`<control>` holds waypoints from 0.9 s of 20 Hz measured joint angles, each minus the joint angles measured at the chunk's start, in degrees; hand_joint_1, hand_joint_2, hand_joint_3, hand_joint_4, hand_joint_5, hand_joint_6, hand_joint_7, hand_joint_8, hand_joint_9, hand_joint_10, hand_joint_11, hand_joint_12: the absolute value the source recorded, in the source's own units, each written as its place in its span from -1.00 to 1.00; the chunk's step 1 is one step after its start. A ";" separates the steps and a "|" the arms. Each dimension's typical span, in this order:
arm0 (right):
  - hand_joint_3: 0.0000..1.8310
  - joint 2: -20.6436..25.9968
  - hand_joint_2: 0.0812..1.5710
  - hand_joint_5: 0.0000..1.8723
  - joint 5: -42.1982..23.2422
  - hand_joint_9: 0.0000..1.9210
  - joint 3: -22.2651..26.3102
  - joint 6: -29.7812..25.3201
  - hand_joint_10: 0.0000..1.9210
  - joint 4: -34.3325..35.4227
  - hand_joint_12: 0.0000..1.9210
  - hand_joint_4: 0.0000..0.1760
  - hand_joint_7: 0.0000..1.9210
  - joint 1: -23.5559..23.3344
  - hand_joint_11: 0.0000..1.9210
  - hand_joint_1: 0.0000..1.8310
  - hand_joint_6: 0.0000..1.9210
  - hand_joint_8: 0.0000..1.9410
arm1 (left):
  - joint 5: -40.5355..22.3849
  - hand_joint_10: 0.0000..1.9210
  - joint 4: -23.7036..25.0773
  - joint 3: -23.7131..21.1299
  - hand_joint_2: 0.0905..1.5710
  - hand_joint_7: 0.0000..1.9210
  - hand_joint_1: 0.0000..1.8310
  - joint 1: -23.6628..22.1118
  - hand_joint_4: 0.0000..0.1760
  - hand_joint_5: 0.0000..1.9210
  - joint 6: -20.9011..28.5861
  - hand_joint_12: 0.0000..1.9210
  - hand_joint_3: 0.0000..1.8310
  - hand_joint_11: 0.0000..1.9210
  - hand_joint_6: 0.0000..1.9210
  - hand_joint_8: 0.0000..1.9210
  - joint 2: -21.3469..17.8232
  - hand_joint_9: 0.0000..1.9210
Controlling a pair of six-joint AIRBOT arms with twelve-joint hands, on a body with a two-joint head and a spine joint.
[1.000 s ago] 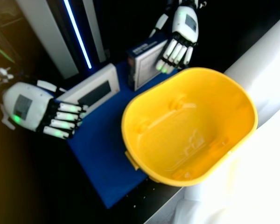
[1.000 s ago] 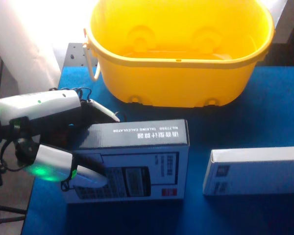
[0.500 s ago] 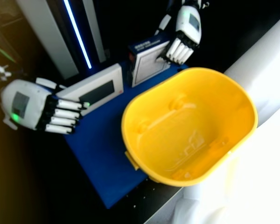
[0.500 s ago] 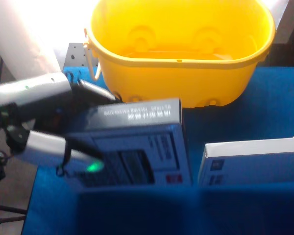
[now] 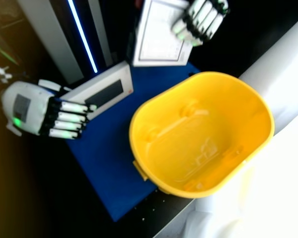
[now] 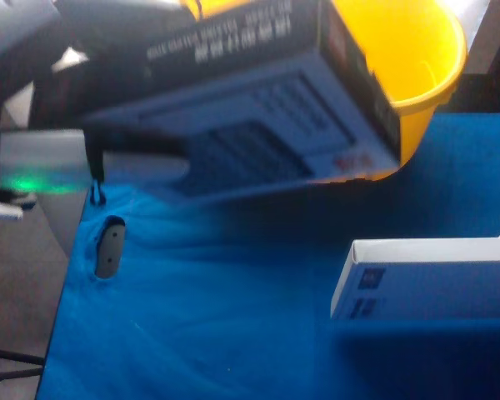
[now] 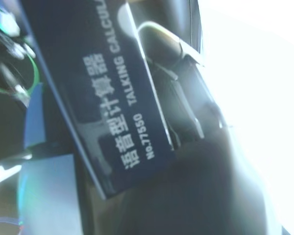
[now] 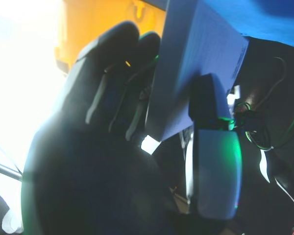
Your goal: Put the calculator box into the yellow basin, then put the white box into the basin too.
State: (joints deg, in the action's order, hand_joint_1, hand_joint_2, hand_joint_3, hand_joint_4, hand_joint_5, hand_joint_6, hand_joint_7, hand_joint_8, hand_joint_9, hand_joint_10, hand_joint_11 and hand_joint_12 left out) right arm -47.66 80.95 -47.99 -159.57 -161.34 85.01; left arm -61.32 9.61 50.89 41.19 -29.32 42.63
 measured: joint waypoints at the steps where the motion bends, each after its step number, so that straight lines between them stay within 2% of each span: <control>1: -1.00 0.00 0.43 0.02 0.02 -0.15 -0.02 0.00 0.10 0.07 0.60 -0.80 -0.06 0.00 -0.36 0.32 0.10 0.18 | -0.87 0.33 0.11 0.92 0.45 -0.05 0.49 -1.29 -1.00 -0.27 -0.22 0.42 -1.00 -0.18 0.22 0.18 0.59 -0.02; 3: -1.00 -0.31 0.44 0.02 0.13 -0.19 -0.26 -0.02 0.14 0.00 0.64 -0.87 -0.09 0.00 -0.40 0.31 0.10 0.22 | -1.51 0.40 -0.44 2.99 0.49 -0.10 0.48 -5.20 -1.00 -0.34 -0.55 0.42 -1.00 -0.19 0.31 0.23 2.27 -0.09; 5: -1.00 -0.63 0.44 0.04 0.04 -0.24 -0.50 -0.02 0.18 0.02 0.68 -0.98 -0.11 0.22 -0.44 0.31 0.06 0.25 | -1.42 0.39 0.35 5.14 0.48 -0.10 0.48 -10.14 -1.00 -0.30 -0.72 0.43 -1.00 -0.19 0.28 0.23 3.89 -0.08; 6: -1.00 -0.72 0.44 0.05 -0.09 -0.24 -0.61 -0.02 0.20 0.20 0.70 -1.00 -0.11 0.24 -0.44 0.32 0.04 0.26 | -0.98 0.38 1.14 6.27 0.48 -0.09 0.48 -12.57 -1.00 -0.33 -0.76 0.42 -1.00 -0.19 0.33 0.20 4.81 -0.08; 7: -1.00 -0.83 0.43 0.06 -0.13 -0.25 -0.68 -0.02 0.21 0.42 0.70 -1.00 -0.09 0.24 -0.46 0.32 0.02 0.25 | -0.37 0.40 1.86 7.28 0.48 -0.10 0.48 -14.45 -1.00 -0.31 -0.68 0.43 -1.00 -0.19 0.26 0.24 5.66 -0.09; 8: -1.00 -0.98 0.43 0.06 -0.15 -0.24 -0.74 0.00 0.22 0.44 0.71 -1.00 -0.10 0.24 -0.44 0.32 -0.01 0.27 | 0.42 0.41 2.40 8.50 0.49 -0.16 0.48 -16.24 -1.00 -0.25 -0.70 0.36 -1.00 -0.23 0.32 0.27 6.69 -0.12; 9: -1.00 -1.11 0.42 0.07 -0.24 -0.23 -0.79 0.00 0.25 0.42 0.74 -1.00 -0.06 0.24 -0.44 0.33 -0.08 0.28 | 2.10 0.35 2.80 9.70 0.48 -0.18 0.48 -18.12 -1.00 -0.22 -0.70 0.38 -1.00 -0.18 0.28 0.32 7.80 -0.08; 11: -1.00 -1.25 0.41 0.09 -0.57 -0.22 -0.85 -0.02 0.31 0.00 0.76 -1.00 -0.04 0.24 -0.43 0.35 -0.16 0.30 | 7.65 0.34 4.39 12.87 0.46 -0.15 0.48 -23.17 -1.00 -0.14 -0.72 0.36 -1.00 -0.22 0.25 0.24 10.40 -0.11; 12: -1.00 -1.38 0.41 0.09 -0.59 -0.23 -1.01 0.00 0.31 0.00 0.74 -1.00 -0.03 0.22 -0.45 0.35 -0.17 0.30 | 11.23 0.37 5.38 14.84 0.46 -0.18 0.48 -26.27 -1.00 -0.12 -0.70 0.39 -1.00 -0.23 0.24 0.27 12.24 -0.13; 13: -1.00 -1.38 0.45 0.01 -0.70 -0.27 -0.98 0.00 0.51 0.07 0.75 -1.00 -0.07 0.22 -0.49 0.46 -0.08 0.30 | 12.48 0.34 6.01 15.61 0.46 -0.17 0.48 -27.23 -1.00 -0.14 -0.66 0.37 -1.00 -0.25 0.29 0.24 12.92 -0.11; 14: -1.00 -1.40 0.47 -0.01 -0.94 -0.29 -1.25 0.00 0.55 -0.02 0.77 -1.00 -0.09 0.11 -0.50 0.47 -0.04 0.32 | 15.63 0.23 7.15 17.42 0.44 -0.17 0.59 -29.03 -1.00 -0.20 -0.68 0.64 -1.00 -0.20 0.27 0.20 14.82 -0.08; 15: -1.00 -1.42 0.47 -0.01 -1.07 -0.28 -1.33 0.00 0.56 -0.11 0.76 -1.00 -0.10 -0.11 -0.45 0.48 -0.02 0.31 | 18.01 0.31 7.72 18.84 0.44 -0.13 0.51 -30.03 -1.00 -0.17 -0.68 0.48 -1.00 -0.17 0.24 0.20 16.33 -0.06; 16: -1.00 -1.49 0.47 0.00 -1.33 -0.29 -1.38 0.00 0.55 -0.22 0.76 -1.00 -0.10 -0.50 -0.46 0.48 -0.01 0.31 | 20.02 0.29 7.87 20.28 0.43 -0.06 0.50 -30.45 -1.00 -0.18 -0.68 0.43 -1.00 -0.16 0.22 0.13 17.68 -0.04; 17: -1.00 -1.64 0.47 0.00 -1.60 -0.30 -1.62 0.00 0.56 -0.66 0.78 -1.00 -0.13 -1.03 -0.46 0.48 0.01 0.32 | 22.88 0.29 7.82 21.99 0.42 -0.02 0.50 -30.75 -1.00 -0.16 -0.70 0.45 -1.00 -0.18 0.19 0.09 19.23 -0.05; 18: -1.00 -2.01 0.47 0.00 -1.95 -0.30 -1.90 -0.02 0.54 -0.85 0.78 -1.00 -0.12 -1.36 -0.47 0.47 0.04 0.31 | 26.23 0.37 7.91 24.17 0.42 0.01 0.50 -30.86 -1.00 -0.11 -0.70 0.59 -1.00 -0.36 0.17 0.05 21.11 -0.13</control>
State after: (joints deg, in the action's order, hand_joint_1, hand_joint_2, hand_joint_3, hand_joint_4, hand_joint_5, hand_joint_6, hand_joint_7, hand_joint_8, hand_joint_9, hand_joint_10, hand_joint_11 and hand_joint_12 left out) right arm -49.67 79.00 -49.89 -159.59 -162.19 83.66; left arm -35.09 17.52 75.07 10.33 -30.02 63.75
